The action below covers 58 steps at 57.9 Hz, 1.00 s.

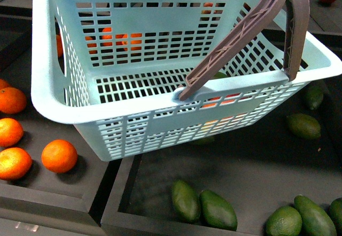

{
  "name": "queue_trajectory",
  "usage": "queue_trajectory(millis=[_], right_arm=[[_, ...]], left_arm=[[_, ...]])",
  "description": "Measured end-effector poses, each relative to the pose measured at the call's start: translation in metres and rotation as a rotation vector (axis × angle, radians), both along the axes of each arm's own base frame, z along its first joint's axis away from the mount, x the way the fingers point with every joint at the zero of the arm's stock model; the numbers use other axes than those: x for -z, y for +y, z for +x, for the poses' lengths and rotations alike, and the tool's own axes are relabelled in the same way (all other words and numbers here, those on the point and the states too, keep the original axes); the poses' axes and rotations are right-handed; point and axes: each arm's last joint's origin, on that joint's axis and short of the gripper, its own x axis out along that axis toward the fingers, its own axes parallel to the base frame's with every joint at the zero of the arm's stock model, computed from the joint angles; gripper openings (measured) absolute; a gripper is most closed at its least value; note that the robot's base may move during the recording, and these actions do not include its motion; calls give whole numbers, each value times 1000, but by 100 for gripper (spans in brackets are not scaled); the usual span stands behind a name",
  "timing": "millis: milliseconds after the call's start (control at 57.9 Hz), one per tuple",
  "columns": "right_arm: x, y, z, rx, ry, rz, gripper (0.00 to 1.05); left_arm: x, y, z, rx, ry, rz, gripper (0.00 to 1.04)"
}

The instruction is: Pick mango and avocado into basket

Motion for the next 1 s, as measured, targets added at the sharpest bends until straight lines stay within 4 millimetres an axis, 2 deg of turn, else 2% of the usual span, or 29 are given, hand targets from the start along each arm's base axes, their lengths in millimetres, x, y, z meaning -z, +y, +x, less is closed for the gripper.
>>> queue_trajectory(millis=[536,709,950,1002], right_arm=[[0,0,-10,0,-3,0,2],[3,0,-21,0,5,0,2],[3,0,-21,0,5,0,2],[3,0,-21,0,5,-1,8]], left_arm=[[0,0,0,0,0,0,5],[0,0,0,-1,0,1,5],[0,0,0,1,1,0,5],[0,0,0,2,1,-1,5]])
